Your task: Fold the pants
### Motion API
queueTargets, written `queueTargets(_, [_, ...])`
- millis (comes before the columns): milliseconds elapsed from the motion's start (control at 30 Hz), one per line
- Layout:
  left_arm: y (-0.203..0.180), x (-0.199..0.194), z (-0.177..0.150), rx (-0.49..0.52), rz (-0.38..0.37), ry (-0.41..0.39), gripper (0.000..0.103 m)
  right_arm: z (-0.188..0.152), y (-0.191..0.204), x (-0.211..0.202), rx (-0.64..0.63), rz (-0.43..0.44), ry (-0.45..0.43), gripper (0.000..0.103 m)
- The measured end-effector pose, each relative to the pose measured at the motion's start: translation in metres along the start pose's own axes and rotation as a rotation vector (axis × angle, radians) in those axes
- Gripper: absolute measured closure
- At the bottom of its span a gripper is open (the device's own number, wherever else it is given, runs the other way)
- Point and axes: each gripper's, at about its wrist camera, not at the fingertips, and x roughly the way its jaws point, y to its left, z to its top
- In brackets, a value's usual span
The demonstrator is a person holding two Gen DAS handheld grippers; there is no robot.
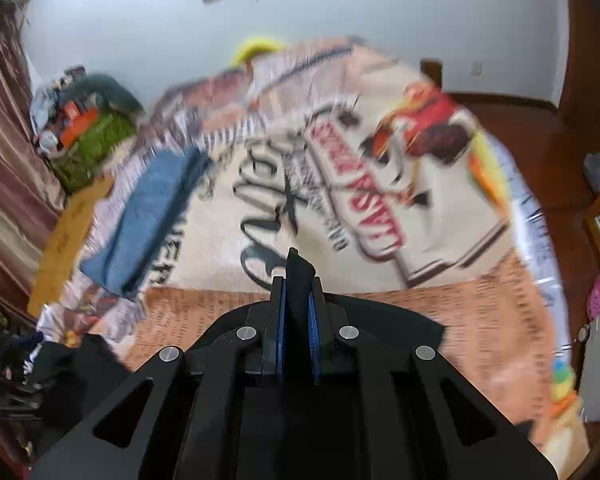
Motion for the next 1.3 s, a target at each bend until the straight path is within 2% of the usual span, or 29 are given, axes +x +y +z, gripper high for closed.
queueTargets(233, [-0.053,-0.02,-0.012,0.109,-0.056,-0.001,0.01,0.004,-0.017,-0.089,0.003,-0.007,-0.15,0.094])
queueTargets(367, [-0.082,-0.026,-0.017,0.155,-0.072,0.001,0.01,-0.007,-0.027,-0.124,-0.004,-0.014,-0.197,0.094])
queueTargets(467, [-0.098,-0.027,-0.021,0.174,-0.09,0.011,0.01,-0.024,-0.034,-0.138,-0.016,-0.027,-0.197,0.094])
queueTargets(600, [-0.115,-0.021,-0.027,0.18,-0.107,0.045,0.01,-0.054,-0.048,-0.14,-0.017,-0.062,-0.151,0.094])
queueTargets(867, [-0.132,-0.015,-0.04,0.194,-0.119,0.069,0.01,-0.142,-0.098,-0.113,0.124,-0.117,0.039,0.094])
queueTargets(1033, [-0.132,-0.014,-0.042,0.173,-0.132,0.071,0.01,-0.177,-0.1,-0.096,0.134,-0.166,0.135,0.093])
queueTargets(1133, [-0.132,-0.015,-0.043,0.168,-0.134,0.063,0.01,-0.184,-0.097,-0.096,0.122,-0.209,0.15,0.087])
queueTargets(1200, [-0.13,-0.018,-0.044,0.164,-0.137,0.058,0.01,-0.18,-0.094,-0.102,0.107,-0.258,0.143,0.073])
queueTargets(1300, [-0.123,-0.027,-0.042,0.16,-0.132,0.032,0.01,-0.171,-0.088,-0.113,0.09,-0.283,0.122,0.057])
